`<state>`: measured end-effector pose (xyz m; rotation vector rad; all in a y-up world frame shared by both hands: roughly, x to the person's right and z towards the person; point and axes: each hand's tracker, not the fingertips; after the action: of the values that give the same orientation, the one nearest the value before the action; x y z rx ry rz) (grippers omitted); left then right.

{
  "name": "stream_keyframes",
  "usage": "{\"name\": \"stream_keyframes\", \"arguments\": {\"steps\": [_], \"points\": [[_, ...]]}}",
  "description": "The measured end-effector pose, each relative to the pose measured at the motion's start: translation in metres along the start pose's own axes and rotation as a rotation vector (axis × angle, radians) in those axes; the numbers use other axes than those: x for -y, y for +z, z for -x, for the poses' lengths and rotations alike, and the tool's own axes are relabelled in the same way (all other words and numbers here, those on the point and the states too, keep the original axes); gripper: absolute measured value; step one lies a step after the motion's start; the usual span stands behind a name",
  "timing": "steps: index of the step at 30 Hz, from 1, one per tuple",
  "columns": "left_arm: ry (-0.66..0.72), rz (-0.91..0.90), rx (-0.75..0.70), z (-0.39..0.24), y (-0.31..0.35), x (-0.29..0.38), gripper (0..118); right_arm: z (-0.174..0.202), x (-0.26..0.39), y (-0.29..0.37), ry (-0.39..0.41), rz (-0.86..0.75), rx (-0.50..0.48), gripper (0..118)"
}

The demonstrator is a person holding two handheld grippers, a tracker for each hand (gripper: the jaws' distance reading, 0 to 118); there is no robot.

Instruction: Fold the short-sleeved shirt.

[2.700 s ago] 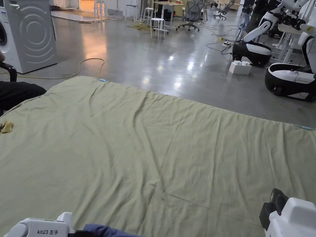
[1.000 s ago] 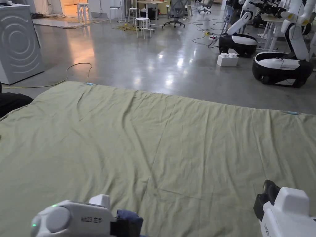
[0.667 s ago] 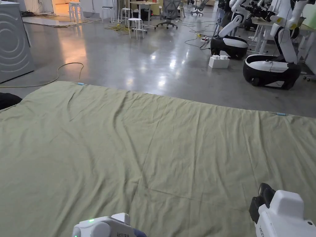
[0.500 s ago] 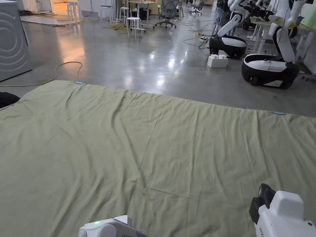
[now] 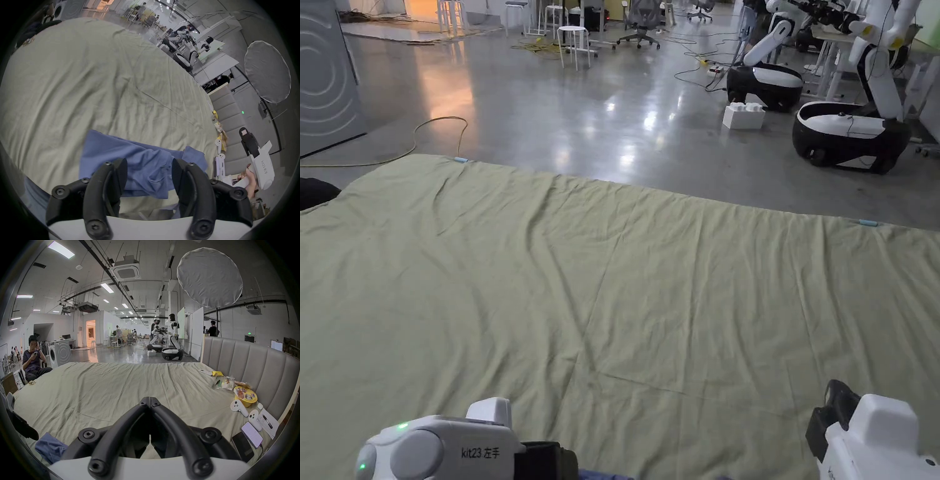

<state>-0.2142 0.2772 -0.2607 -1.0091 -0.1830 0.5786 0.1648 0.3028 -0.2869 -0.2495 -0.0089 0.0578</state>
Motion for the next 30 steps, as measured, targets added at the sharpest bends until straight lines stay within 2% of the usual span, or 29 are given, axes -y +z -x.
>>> {"name": "stream_keyframes", "arguments": {"steps": [1, 2, 9, 14, 17, 21, 28, 30], "points": [[-0.019, 0.013, -0.018, 0.003, -0.008, 0.000, 21, 0.001, 0.001, -0.001, -0.003, 0.006, -0.001, 1], [-0.022, 0.031, -0.038, 0.002, -0.014, 0.001, 18, 0.001, 0.002, -0.001, -0.009, 0.009, -0.005, 0], [-0.159, 0.186, -0.103, -0.025, -0.071, 0.025, 15, 0.003, 0.003, 0.001, -0.008, 0.015, -0.013, 1], [-0.233, 0.270, -0.014, -0.049, -0.092, 0.048, 15, -0.002, 0.001, 0.003, -0.009, 0.014, -0.004, 1], [-0.204, 0.271, 0.029, -0.056, -0.099, 0.055, 15, -0.004, 0.001, 0.004, -0.014, 0.014, 0.000, 1], [-0.166, 0.255, 0.004, -0.048, -0.118, 0.057, 15, -0.005, 0.000, 0.005, -0.015, 0.016, 0.001, 1], [-0.155, 0.229, 0.045, -0.041, -0.095, 0.048, 15, -0.006, 0.000, 0.005, -0.015, 0.017, 0.001, 0], [-0.139, 0.194, 0.075, -0.031, -0.078, 0.038, 18, -0.006, -0.001, 0.005, -0.015, 0.015, -0.001, 0]]}}
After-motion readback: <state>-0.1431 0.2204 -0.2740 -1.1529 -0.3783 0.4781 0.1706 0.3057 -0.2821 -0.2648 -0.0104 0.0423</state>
